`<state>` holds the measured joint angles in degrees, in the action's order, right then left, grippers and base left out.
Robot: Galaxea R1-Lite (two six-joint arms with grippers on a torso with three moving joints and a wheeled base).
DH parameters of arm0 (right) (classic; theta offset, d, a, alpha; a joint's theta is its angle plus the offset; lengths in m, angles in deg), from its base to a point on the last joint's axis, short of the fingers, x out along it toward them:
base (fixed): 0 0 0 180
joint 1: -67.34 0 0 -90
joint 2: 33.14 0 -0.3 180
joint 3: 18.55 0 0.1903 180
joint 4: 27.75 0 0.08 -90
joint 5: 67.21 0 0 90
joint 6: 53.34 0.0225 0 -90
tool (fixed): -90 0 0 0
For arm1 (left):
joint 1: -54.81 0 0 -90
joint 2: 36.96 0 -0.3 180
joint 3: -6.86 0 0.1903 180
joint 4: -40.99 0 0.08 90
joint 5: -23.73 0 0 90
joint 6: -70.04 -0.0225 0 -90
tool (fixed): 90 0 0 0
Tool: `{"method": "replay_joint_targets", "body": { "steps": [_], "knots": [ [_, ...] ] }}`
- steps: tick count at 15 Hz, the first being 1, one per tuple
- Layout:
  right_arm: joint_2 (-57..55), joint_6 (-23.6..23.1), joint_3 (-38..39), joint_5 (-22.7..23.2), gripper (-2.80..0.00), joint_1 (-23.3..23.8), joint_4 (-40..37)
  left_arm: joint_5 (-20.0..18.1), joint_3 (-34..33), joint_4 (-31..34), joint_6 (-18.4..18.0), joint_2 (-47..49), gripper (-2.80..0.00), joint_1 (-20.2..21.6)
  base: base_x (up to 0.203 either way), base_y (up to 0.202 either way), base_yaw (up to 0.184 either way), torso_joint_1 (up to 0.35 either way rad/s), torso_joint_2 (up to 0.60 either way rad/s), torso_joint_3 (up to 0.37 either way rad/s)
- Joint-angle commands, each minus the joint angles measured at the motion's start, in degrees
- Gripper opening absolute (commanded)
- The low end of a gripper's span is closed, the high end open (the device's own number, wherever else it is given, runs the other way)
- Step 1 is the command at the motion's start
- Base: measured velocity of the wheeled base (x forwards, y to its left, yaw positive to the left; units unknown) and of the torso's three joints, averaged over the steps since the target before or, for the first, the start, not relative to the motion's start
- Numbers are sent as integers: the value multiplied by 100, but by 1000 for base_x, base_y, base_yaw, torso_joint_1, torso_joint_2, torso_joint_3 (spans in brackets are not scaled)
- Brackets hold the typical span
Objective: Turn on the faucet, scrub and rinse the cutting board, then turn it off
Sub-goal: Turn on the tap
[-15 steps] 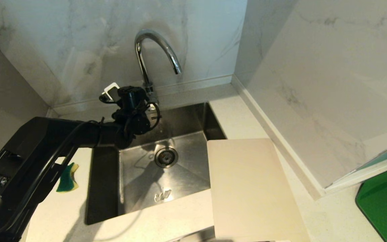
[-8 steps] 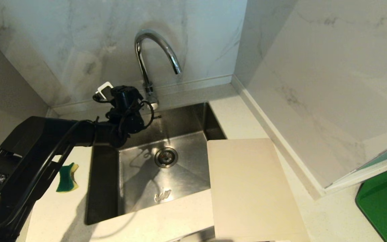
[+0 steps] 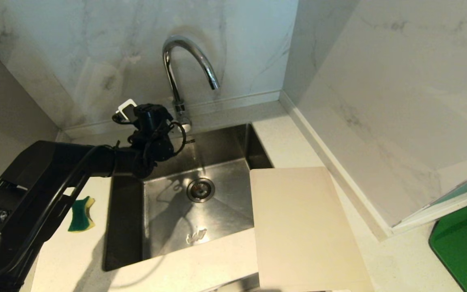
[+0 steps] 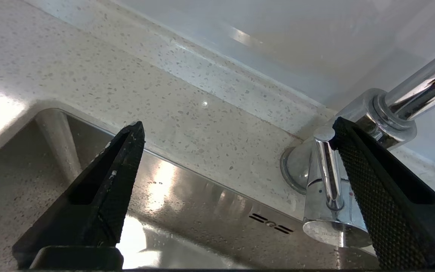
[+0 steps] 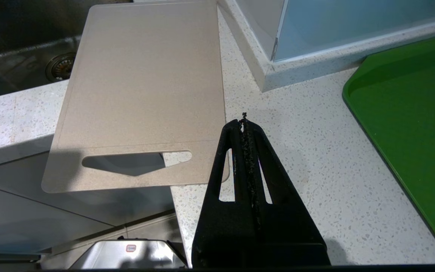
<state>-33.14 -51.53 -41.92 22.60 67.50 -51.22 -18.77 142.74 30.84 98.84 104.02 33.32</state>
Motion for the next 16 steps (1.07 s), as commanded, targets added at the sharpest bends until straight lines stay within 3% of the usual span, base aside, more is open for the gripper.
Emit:
{"method": "replay_joint_targets", "body": {
  "steps": [1, 9, 13, 16],
  "knots": [
    [0, 4, 0, 1, -280, 2, 1, 6, -9, -5, 29, 37, 0, -5, 0, 0, 0, 0, 0, 0],
    [0, 2, 0, 1, -280, 2, 1, -181, -9, 249, 145, 52, 0, 4, 0, 0, 0, 0, 0, 0],
    [0, 1, 0, 1, -280, 2, 1, -188, -1, 251, 350, 43, 0, 13, 0, 0, 0, 0, 0, 0],
    [0, 3, 0, 1, -280, 2, 1, -181, -4, 409, 716, 44, 0, 22, 0, 0, 0, 0, 0, 0]
  ]
}}
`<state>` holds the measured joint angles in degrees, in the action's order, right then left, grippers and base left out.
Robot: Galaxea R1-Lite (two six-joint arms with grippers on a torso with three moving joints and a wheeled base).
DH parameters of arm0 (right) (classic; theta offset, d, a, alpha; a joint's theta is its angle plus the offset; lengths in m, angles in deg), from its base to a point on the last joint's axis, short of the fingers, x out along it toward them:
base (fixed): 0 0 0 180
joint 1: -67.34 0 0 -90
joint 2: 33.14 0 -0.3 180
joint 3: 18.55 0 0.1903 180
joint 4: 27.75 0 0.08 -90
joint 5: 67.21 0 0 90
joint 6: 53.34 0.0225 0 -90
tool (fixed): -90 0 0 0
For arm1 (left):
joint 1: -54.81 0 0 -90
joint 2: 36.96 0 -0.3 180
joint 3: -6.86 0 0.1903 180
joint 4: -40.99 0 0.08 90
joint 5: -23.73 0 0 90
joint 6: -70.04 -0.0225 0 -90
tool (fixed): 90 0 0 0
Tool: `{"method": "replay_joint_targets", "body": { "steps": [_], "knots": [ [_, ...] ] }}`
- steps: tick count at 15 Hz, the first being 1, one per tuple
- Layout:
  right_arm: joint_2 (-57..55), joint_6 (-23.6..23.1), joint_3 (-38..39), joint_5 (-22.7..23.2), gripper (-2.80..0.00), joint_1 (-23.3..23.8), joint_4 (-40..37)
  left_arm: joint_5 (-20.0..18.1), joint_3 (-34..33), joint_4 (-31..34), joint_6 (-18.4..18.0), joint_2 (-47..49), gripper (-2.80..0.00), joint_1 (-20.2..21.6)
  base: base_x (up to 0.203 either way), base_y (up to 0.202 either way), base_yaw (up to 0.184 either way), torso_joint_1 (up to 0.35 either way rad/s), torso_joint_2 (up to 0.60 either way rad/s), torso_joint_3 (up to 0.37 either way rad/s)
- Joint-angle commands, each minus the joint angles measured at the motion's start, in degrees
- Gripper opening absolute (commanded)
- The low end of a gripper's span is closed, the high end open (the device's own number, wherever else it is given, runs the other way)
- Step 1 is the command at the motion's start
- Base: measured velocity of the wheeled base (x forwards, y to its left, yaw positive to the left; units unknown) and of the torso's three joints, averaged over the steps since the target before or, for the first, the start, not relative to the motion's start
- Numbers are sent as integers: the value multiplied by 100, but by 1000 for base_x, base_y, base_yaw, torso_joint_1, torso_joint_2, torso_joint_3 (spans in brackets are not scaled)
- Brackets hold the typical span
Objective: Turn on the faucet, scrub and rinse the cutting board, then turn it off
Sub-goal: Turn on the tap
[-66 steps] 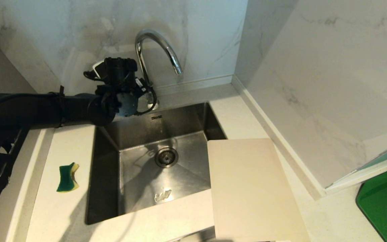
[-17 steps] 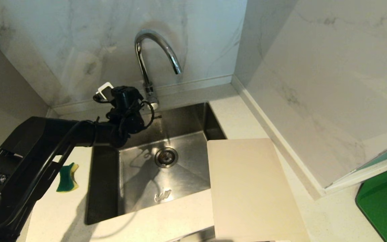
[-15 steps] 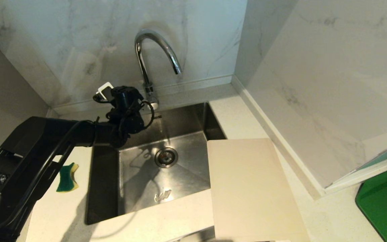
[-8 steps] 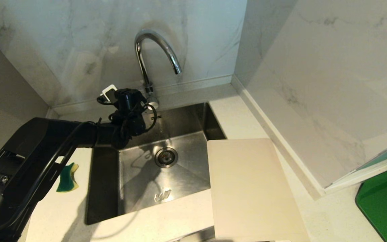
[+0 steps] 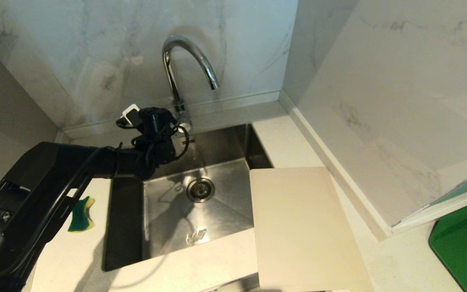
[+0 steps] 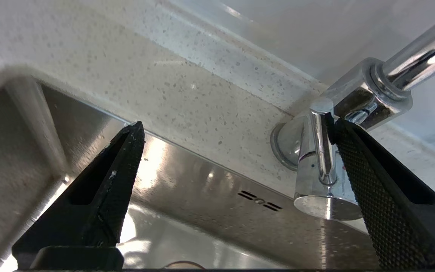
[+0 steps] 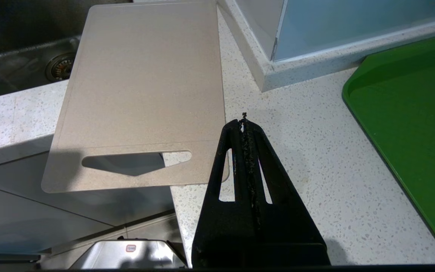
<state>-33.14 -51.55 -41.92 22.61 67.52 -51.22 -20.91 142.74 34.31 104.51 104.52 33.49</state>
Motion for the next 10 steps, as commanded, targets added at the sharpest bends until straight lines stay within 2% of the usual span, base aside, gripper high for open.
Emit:
{"method": "replay_joint_targets", "body": {
  "steps": [1, 4, 7, 10],
  "knots": [
    [0, 4, 0, 1, -280, -1, 1, 21, -1, 181, 304, -6, 0, 5, 0, 0, 0, 0, 0, 0],
    [0, 4, 0, 1, -280, -1, 1, -82, 17, 330, 629, -43, 0, -1, 0, 0, 0, 0, 0, 0],
    [0, -3, 0, 1, -280, -1, 1, -356, 17, 670, 1123, -155, 0, 3, 0, 0, 0, 0, 0, 0],
    [0, 5, 0, 1, -280, -1, 1, -440, 17, 772, 1290, -165, 0, 23, 0, 0, 0, 0, 0, 0]
  ]
}}
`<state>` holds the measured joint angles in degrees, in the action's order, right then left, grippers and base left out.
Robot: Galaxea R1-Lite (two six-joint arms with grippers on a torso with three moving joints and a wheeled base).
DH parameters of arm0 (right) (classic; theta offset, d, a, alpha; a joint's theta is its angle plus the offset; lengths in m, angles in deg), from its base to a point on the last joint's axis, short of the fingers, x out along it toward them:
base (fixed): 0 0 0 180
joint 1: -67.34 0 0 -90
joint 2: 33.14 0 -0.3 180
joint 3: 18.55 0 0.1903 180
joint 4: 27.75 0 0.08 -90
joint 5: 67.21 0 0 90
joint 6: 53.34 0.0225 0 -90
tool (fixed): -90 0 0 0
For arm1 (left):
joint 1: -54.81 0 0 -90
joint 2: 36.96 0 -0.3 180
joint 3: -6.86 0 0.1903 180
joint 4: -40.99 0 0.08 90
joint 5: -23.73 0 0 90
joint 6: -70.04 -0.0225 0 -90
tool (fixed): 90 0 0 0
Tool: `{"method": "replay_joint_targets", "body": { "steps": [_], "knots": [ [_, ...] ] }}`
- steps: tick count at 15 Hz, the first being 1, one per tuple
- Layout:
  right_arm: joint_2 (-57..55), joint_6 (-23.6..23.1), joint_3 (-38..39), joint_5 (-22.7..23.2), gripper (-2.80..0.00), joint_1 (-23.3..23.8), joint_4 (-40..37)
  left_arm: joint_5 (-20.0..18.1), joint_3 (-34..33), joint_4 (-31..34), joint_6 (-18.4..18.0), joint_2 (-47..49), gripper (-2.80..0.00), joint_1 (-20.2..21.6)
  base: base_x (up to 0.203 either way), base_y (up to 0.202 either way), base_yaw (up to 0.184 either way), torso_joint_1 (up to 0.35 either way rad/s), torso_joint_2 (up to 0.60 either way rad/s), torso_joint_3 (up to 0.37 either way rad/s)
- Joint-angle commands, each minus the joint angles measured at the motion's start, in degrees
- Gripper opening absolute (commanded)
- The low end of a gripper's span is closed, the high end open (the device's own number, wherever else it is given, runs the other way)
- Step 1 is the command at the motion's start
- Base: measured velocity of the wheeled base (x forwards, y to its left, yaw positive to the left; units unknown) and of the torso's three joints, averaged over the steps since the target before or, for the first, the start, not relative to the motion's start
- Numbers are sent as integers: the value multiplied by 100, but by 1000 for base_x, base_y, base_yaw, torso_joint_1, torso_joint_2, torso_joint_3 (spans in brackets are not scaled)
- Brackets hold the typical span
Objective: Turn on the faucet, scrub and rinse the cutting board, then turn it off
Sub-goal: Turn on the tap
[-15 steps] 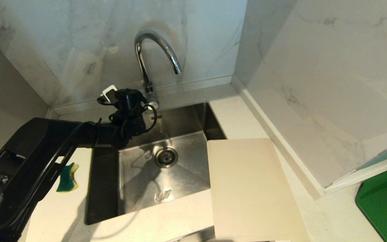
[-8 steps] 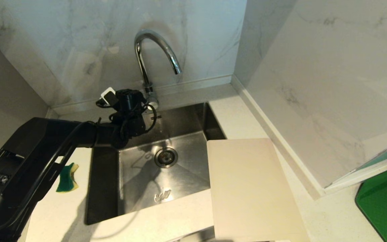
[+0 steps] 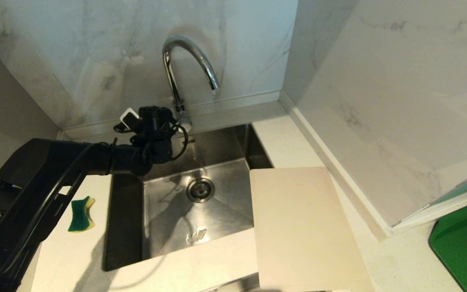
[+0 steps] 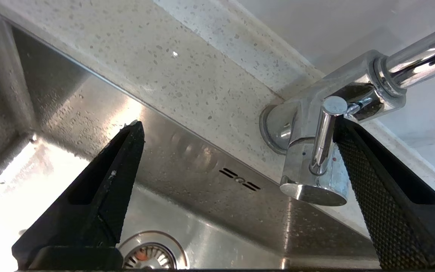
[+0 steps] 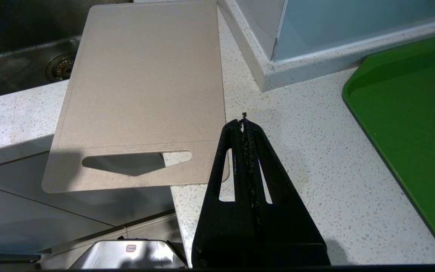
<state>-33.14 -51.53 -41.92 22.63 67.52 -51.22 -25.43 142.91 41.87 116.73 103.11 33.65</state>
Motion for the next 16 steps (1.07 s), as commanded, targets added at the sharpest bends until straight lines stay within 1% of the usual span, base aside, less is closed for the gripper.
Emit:
{"method": "replay_joint_targets", "body": {
  "steps": [1, 4, 6, 8, 9, 16],
  "knots": [
    [0, -6, 0, -1, -280, -1, 1, 4, 0, 60, 91, -32, 0, -2, 0, 0, 0, 0, 0, 0],
    [0, -6, 0, -1, -280, -1, 10, -148, -9, 284, 138, -50, 0, 16, 0, 0, 0, 0, 0, 0],
    [0, -6, 0, -1, -280, -1, 1, -278, -9, 587, 381, -153, 0, 16, 0, 0, 0, 0, 0, 0],
    [0, -6, 0, -1, -280, -1, 1, -561, -9, 1050, 716, -299, 0, 16, 0, 0, 0, 0, 0, 0],
    [0, -6, 0, -1, -280, -1, 1, -656, -9, 1181, 815, -349, 0, 16, 0, 0, 0, 0, 0, 0],
    [0, -6, 0, -1, -280, -1, 1, -665, -9, 1193, 815, -340, 0, -37, 0, 0, 0, 0, 0, 0]
  ]
}}
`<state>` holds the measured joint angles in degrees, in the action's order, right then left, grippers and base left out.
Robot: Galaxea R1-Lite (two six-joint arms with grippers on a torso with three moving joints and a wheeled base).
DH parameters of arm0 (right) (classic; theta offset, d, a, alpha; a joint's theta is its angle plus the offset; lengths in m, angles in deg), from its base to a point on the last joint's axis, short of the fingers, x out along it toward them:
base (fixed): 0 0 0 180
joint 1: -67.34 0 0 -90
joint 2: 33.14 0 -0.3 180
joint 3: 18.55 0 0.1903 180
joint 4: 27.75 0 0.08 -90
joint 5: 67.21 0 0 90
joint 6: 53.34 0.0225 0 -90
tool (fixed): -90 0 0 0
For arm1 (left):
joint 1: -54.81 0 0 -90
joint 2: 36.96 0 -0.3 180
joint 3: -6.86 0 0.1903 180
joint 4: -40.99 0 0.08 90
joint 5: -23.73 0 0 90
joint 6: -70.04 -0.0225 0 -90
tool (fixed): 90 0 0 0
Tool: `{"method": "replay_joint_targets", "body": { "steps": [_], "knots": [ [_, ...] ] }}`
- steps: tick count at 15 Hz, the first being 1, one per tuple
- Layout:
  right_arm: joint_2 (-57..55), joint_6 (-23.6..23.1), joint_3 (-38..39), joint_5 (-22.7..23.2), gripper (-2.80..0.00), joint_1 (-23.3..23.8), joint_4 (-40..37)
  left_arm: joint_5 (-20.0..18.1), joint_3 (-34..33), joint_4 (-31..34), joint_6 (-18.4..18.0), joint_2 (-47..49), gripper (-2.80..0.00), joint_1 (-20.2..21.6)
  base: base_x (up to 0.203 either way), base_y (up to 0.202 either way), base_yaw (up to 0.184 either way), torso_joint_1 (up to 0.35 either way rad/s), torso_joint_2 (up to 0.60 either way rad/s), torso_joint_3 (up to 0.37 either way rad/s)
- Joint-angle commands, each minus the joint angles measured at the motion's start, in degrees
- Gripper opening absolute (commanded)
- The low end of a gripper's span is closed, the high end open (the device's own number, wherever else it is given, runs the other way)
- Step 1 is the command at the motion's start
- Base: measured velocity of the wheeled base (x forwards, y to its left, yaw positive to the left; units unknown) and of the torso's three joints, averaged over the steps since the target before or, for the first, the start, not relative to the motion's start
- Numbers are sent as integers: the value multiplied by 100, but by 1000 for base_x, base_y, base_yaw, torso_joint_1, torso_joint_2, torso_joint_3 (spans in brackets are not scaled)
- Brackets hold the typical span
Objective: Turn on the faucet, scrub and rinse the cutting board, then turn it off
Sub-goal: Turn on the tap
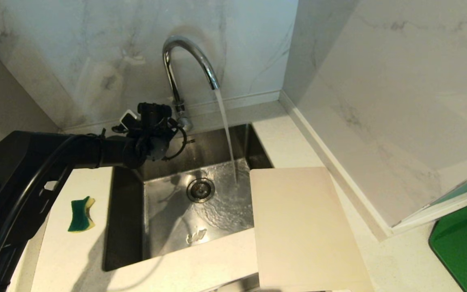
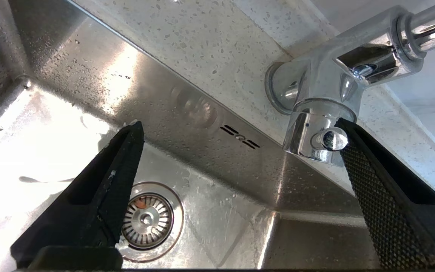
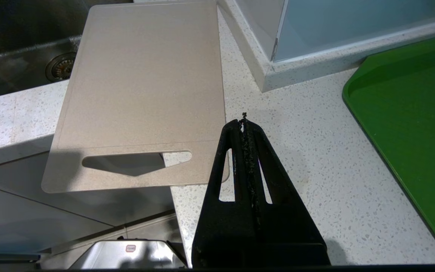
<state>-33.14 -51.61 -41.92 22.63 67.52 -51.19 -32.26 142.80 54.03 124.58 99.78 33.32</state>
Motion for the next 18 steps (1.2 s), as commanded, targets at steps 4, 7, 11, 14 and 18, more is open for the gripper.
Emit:
{"method": "replay_joint_targets", "body": {
  "steps": [4, 7, 11, 14, 18],
  "knots": [
    [0, 3, 0, -2, -280, -1, -1, 98, -14, -31, -175, -198, 0, -69, 0, 0, 0, 0, 0, 0],
    [0, 3, 0, -2, -280, -1, -1, 189, -59, -56, -433, -515, 0, -266, 0, 0, 0, 0, 0, 0],
    [0, 3, 0, -2, -280, -1, 3, 193, -114, 5, -665, -974, 0, -406, 0, 0, 0, 0, 0, 0],
    [0, 3, 0, -2, -280, -1, -1, 216, -291, 754, -968, -1353, 0, -369, 0, 0, 0, 0, 0, 0],
    [0, 3, 0, -2, -280, -1, 5, 177, -396, 1720, -974, -2402, 0, -408, 0, 0, 0, 0, 0, 0]
  ]
}}
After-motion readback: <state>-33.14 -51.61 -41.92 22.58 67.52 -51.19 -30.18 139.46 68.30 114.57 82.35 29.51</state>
